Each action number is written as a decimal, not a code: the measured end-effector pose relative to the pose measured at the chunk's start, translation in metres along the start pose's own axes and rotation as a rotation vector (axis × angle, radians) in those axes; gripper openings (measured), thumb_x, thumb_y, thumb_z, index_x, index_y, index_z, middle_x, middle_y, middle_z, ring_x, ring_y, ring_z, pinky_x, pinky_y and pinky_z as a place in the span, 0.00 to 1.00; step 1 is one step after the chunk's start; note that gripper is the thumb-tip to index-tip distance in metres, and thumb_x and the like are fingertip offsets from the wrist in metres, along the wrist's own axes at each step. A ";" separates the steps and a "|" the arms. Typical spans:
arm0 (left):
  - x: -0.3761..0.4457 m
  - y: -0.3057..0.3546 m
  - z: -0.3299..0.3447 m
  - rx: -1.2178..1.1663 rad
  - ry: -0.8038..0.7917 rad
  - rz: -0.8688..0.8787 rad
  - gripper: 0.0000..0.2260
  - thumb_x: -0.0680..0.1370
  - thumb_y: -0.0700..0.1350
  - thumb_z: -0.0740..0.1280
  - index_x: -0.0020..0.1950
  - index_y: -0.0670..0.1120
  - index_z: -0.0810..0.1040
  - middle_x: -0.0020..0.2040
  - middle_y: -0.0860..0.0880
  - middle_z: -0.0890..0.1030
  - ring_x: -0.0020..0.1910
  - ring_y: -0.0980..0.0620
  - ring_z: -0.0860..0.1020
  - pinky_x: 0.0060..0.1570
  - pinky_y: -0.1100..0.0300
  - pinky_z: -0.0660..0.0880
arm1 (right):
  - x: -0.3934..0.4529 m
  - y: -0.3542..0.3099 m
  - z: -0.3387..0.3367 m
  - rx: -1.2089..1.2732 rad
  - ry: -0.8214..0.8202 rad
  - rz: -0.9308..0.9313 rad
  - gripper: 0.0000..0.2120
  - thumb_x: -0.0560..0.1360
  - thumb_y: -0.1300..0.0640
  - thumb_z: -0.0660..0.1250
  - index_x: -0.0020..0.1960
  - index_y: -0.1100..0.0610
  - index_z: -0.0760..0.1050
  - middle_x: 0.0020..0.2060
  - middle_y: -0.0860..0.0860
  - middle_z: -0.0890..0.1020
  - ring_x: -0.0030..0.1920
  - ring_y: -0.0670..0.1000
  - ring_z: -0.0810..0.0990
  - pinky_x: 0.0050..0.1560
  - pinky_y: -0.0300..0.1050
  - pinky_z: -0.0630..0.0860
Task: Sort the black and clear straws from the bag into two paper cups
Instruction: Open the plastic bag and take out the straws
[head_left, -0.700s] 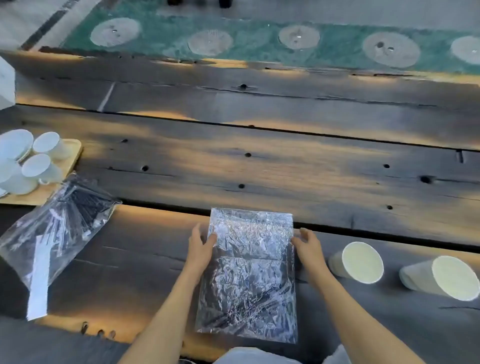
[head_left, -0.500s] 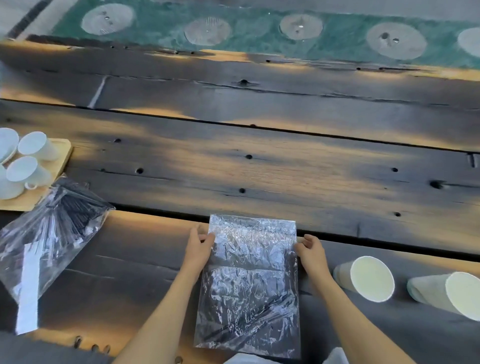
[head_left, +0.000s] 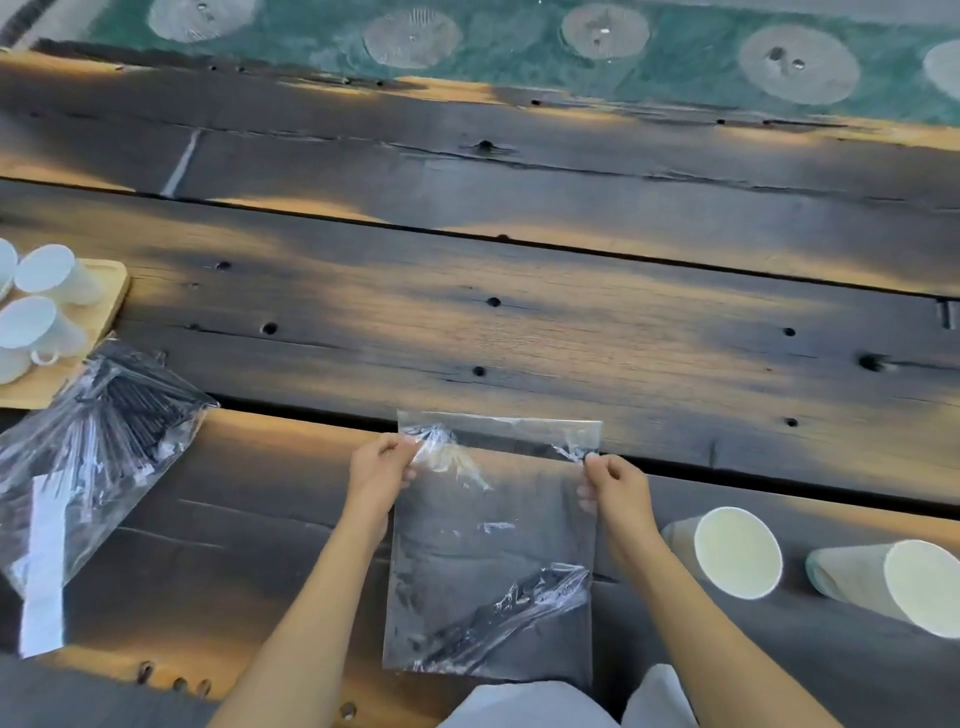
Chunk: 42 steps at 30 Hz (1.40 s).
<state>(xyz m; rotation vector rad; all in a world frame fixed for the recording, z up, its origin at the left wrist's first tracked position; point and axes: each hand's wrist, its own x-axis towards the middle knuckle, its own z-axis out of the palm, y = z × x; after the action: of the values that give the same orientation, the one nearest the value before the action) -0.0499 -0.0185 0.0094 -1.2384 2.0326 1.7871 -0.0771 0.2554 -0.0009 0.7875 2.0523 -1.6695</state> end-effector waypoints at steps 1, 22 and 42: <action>-0.006 0.004 -0.003 -0.029 0.013 0.020 0.07 0.79 0.42 0.67 0.43 0.41 0.81 0.36 0.46 0.78 0.32 0.52 0.73 0.36 0.59 0.72 | -0.005 -0.007 -0.002 0.018 -0.006 -0.039 0.13 0.81 0.56 0.62 0.39 0.60 0.74 0.32 0.55 0.75 0.32 0.48 0.75 0.32 0.38 0.74; -0.197 0.086 -0.053 -0.169 -0.193 0.657 0.10 0.81 0.43 0.67 0.40 0.42 0.80 0.34 0.50 0.78 0.37 0.55 0.75 0.40 0.65 0.73 | -0.167 -0.113 -0.050 -0.350 0.347 -1.011 0.09 0.75 0.60 0.68 0.55 0.58 0.78 0.53 0.54 0.78 0.56 0.56 0.75 0.59 0.35 0.65; -0.238 0.107 -0.055 0.079 -0.408 0.998 0.12 0.80 0.52 0.63 0.40 0.49 0.78 0.34 0.55 0.76 0.35 0.56 0.74 0.38 0.65 0.69 | -0.226 -0.159 -0.015 -0.308 -0.314 -1.326 0.06 0.77 0.59 0.70 0.42 0.60 0.82 0.42 0.49 0.81 0.46 0.52 0.78 0.48 0.48 0.73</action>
<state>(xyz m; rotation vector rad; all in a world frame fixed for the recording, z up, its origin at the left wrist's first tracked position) 0.0528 0.0373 0.2488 0.2858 2.5810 1.9922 -0.0025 0.2067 0.2613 -1.1322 2.5922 -1.6724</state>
